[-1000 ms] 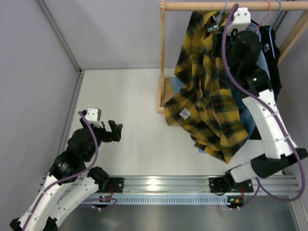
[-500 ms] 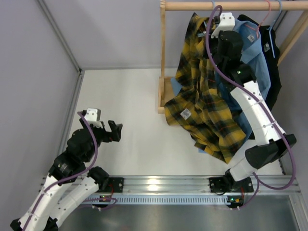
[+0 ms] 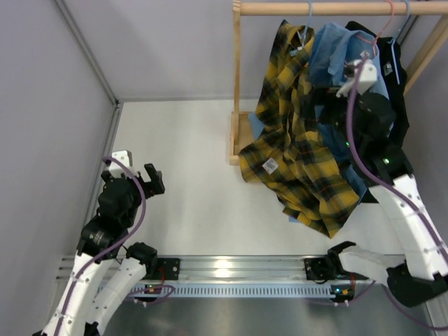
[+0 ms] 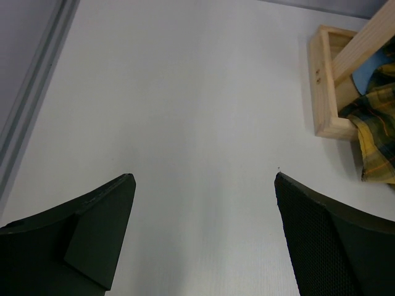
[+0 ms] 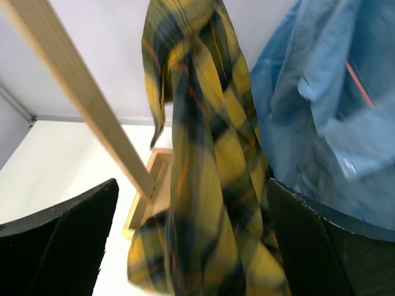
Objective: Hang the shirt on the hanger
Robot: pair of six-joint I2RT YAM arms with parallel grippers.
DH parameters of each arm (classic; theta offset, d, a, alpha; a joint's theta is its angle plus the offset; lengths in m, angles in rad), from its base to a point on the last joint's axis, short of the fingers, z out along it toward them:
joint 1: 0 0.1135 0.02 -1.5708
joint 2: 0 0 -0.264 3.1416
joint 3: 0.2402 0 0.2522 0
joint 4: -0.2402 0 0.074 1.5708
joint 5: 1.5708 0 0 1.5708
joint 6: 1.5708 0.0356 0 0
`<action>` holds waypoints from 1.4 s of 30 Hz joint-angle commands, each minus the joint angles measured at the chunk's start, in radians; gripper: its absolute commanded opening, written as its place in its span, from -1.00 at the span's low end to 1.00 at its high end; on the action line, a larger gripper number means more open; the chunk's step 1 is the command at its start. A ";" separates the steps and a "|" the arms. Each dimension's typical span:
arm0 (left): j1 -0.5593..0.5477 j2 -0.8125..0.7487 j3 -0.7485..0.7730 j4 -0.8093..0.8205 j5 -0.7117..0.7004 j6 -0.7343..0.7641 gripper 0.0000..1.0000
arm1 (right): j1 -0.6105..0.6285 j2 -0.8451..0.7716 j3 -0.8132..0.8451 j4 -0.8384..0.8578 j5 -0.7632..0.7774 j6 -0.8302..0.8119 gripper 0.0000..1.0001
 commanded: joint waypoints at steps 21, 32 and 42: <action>0.038 -0.072 -0.019 0.012 0.001 -0.046 0.96 | -0.011 -0.768 -0.564 -0.373 0.087 -0.024 0.99; 0.038 -0.109 -0.027 0.019 0.012 -0.043 0.96 | -0.011 -0.789 -0.577 -0.373 0.148 -0.014 0.99; 0.038 -0.109 -0.035 0.033 0.042 -0.034 0.96 | -0.011 -0.789 -0.605 -0.359 0.183 0.015 0.99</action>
